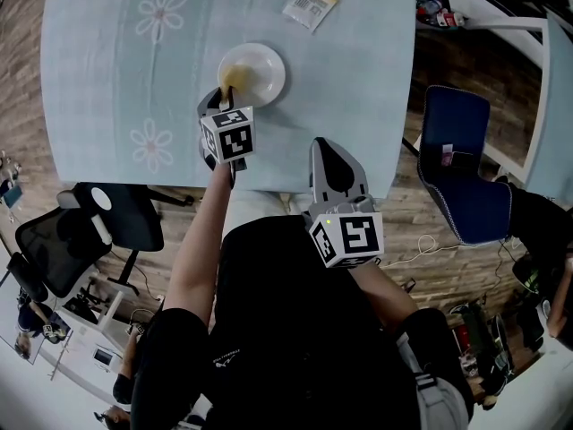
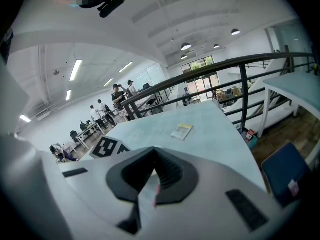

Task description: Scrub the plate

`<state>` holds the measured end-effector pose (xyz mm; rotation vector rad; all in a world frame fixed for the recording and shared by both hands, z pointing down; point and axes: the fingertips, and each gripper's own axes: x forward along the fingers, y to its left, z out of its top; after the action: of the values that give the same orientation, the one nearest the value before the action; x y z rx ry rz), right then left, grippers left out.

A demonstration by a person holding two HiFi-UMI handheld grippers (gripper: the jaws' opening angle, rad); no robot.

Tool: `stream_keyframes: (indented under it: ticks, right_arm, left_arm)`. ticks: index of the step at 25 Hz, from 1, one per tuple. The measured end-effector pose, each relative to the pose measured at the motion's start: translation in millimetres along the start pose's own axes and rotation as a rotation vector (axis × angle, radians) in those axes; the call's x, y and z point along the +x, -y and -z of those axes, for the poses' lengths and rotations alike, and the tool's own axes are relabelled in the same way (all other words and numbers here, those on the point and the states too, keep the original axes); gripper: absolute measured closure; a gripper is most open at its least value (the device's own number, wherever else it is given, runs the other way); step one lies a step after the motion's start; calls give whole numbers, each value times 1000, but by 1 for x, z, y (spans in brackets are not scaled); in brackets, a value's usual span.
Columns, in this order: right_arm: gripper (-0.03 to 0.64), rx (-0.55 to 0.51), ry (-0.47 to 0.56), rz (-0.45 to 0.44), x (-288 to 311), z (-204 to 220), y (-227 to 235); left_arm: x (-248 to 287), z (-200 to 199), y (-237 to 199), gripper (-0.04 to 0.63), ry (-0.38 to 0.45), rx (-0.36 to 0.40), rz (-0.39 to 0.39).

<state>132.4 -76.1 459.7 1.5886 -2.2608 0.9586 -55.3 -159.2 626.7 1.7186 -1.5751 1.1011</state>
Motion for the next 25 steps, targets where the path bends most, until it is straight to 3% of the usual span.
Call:
stream_keyframes:
  ticks: [13, 25]
  right_arm:
    - [607, -17, -3, -7, 0, 2, -6]
    - [607, -13, 1, 3, -3, 3, -6]
  left_arm:
    - [-9, -2, -34, 515, 27, -16, -65]
    - [-47, 26, 3, 515, 44, -23, 27]
